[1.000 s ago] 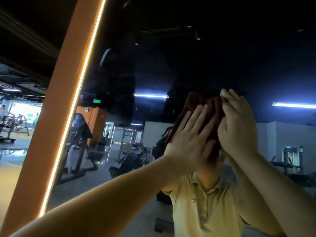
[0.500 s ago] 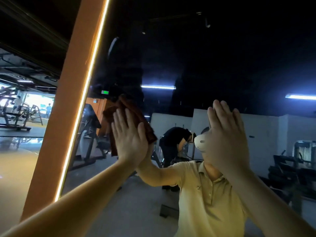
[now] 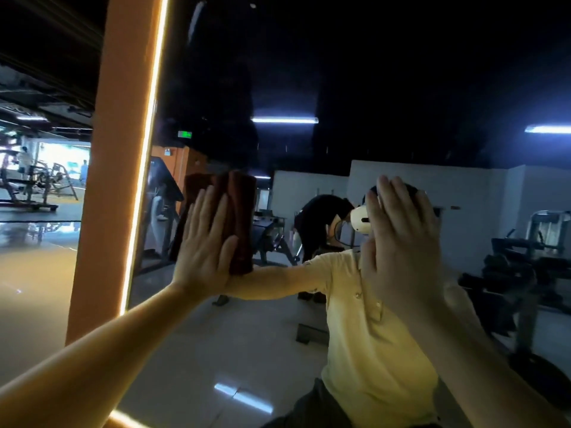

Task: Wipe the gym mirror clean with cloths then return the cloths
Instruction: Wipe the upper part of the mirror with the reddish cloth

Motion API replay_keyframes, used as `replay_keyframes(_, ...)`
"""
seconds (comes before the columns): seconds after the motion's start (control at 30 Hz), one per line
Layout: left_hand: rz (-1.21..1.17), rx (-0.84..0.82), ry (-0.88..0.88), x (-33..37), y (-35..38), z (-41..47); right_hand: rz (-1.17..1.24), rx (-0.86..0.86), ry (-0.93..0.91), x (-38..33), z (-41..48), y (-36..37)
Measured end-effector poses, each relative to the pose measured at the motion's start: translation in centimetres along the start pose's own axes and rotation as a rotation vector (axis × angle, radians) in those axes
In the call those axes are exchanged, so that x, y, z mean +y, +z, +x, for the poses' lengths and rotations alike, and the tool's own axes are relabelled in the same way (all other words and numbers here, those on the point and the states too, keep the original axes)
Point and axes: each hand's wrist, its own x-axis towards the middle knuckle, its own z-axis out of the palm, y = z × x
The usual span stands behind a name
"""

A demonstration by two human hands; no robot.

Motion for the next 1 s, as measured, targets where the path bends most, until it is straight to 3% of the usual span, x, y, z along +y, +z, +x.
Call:
replay_keyframes(0.1,-0.049,0.023,-0.302,0.0,0.1,-4.4,0.008,0.002,-0.010,-0.2,-0.4,0.3)
replay_keyframes(0.17,-0.102,0.074,-0.524,3.8,0.8,-5.3,0.026,0.003,0.001,-0.3,-0.5,0.3)
replay_keyframes(0.23,-0.138,0.101,-0.590,9.3,2.1,-5.3,0.032,-0.002,-0.013,-0.1,-0.6,0.3)
replay_keyframes(0.33,-0.100,0.024,-0.214,18.0,4.9,-6.8,0.071,-0.010,-0.053,0.5,-0.8,0.4)
replay_keyframes(0.4,-0.072,-0.077,0.087,20.2,5.6,-7.6,0.095,-0.027,-0.076,0.9,-0.9,0.1)
replay_keyframes(0.5,0.148,-0.271,0.629,15.4,3.8,-4.9,0.094,-0.113,-0.139,1.7,-1.2,-0.9)
replay_keyframes(0.57,0.253,-0.326,0.783,10.3,2.0,-1.4,0.037,-0.182,-0.240,2.8,-1.2,-1.8)
replay_keyframes(0.67,0.232,-0.212,0.544,4.3,-0.7,3.6,-0.080,-0.188,-0.309,5.2,0.2,-2.9)
replay_keyframes(0.8,0.031,0.020,-0.241,5.3,-1.9,12.2,-0.127,-0.047,0.018,7.6,4.0,-3.6)
replay_keyframes(0.87,-0.061,0.134,-0.541,9.4,-1.8,17.5,-0.175,-0.031,0.050,7.6,5.1,-3.2)
replay_keyframes(0.93,-0.048,0.174,-0.493,13.9,-1.0,20.5,-0.212,-0.030,0.027,7.4,5.4,-2.6)
replay_keyframes(1.0,-0.007,0.142,-0.224,18.6,0.3,19.8,-0.187,-0.006,0.019,7.4,5.4,-2.3)
